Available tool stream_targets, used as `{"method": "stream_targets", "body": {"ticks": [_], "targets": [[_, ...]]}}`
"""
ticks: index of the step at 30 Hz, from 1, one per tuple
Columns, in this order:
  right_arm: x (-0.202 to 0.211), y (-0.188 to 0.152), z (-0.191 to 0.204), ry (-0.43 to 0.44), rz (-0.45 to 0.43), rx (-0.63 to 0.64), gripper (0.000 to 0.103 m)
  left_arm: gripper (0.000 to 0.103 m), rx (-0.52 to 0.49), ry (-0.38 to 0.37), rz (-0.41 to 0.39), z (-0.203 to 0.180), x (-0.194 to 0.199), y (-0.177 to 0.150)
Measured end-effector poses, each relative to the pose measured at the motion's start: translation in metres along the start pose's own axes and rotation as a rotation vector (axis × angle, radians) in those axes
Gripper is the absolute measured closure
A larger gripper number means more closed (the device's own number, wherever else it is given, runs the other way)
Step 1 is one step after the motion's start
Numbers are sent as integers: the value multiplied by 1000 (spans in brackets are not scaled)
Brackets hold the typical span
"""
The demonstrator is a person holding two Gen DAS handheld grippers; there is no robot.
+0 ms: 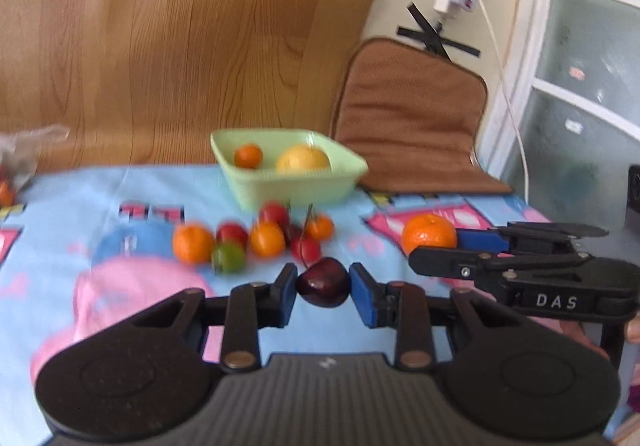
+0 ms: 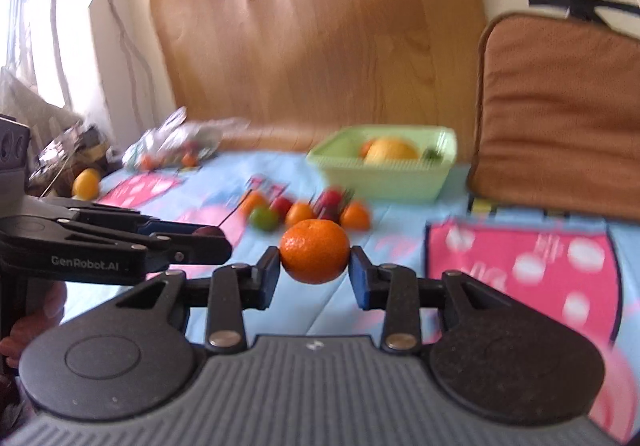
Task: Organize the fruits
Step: 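Carry the cherry and mandarin into the green basket and open both tools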
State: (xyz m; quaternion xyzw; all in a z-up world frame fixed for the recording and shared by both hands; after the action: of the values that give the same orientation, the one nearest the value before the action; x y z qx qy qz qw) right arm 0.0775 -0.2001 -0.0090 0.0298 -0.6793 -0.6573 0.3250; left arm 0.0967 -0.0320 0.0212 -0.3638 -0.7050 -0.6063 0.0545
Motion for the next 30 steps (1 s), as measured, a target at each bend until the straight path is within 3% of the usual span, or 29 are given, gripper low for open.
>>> {"method": "stream_targets", "body": {"ticks": [3, 7, 11, 15, 16, 17, 23, 26, 30], "targets": [[-29, 30, -27, -54, -53, 7, 63, 74, -14, 32, -11, 13, -39, 43], [-75, 50, -64, -114, -43, -22, 63, 74, 18, 74, 28, 36, -98, 77], [-106, 49, -90, -174, -6, -26, 63, 74, 37, 110, 60, 51, -142, 86], [-124, 46, -98, -190, 20, -6, 61, 72, 33, 126, 74, 56, -161, 86], [-127, 47, -98, -190, 20, 2, 61, 66, 33, 124, 76, 56, -163, 85], [-127, 48, -97, -191, 12, 6, 60, 58, 40, 121, 75, 57, -163, 85], [-97, 55, -95, -212, -68, -8, 57, 57, 127, 83, 2, 69, -120, 90], [-72, 51, -82, -162, -85, -13, 57, 57, 178, 92, -46, 83, -77, 78], [-55, 28, -45, -76, -41, 44, 61, 57, 245, 163, -49, 104, -36, 45]]}}
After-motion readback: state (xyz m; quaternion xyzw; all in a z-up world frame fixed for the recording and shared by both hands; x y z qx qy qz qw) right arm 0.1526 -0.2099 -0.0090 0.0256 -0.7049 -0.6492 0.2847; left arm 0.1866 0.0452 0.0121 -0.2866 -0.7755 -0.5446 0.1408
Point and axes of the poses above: each gripper's, at about its wrist camera, not at the fingertips, and x roughly against the way its jaws point, z to its left, y to its top, the point moved 5 cm from there along -x, roughly the way its jaws point, and after that the axes turned 6 degrees about x, right-handed, at the moved point
